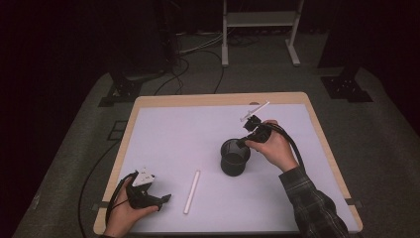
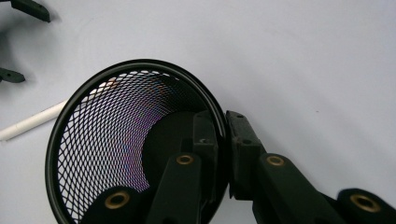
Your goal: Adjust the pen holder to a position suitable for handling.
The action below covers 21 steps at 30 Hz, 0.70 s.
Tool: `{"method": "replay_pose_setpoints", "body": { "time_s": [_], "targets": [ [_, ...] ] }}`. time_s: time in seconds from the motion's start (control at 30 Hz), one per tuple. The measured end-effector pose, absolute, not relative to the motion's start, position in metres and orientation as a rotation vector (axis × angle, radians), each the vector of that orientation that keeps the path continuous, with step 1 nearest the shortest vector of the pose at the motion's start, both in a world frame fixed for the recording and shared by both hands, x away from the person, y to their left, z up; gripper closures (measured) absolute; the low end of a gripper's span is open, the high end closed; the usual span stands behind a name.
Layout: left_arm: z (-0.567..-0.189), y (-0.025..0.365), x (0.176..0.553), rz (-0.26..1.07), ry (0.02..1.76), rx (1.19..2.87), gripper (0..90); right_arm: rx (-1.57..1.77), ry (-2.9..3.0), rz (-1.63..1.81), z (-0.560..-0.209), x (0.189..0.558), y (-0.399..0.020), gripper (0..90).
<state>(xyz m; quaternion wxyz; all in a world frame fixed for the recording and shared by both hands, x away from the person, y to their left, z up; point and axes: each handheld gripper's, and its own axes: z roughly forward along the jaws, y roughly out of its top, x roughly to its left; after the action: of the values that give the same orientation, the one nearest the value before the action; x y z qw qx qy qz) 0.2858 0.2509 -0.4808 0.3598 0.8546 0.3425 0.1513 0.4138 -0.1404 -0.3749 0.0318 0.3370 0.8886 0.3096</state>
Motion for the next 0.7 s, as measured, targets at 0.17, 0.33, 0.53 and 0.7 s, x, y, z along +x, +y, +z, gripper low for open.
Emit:
{"method": "replay_pose_setpoints", "body": {
  "time_s": [0.17, 0.33, 0.53, 0.7],
  "targets": [
    [-0.481, 0.251, 0.286, 0.392, 0.881, 2.205, 2.6, 1.021, 2.758, 0.944, -0.378, 0.415, -0.132, 82.4],
    [-0.481, 0.251, 0.286, 0.392, 0.882, 2.203, 2.5, 1.005, 2.785, 0.924, -0.381, 0.414, -0.122, 82.4],
    [-0.481, 0.251, 0.286, 0.392, 0.882, 2.203, 2.6, 1.0, 2.806, 0.923, -0.384, 0.416, -0.117, 82.4],
    [-0.481, 0.251, 0.286, 0.392, 0.882, 2.203, 2.6, 1.006, 2.807, 0.928, -0.385, 0.418, -0.115, 81.9]
  ]
}}
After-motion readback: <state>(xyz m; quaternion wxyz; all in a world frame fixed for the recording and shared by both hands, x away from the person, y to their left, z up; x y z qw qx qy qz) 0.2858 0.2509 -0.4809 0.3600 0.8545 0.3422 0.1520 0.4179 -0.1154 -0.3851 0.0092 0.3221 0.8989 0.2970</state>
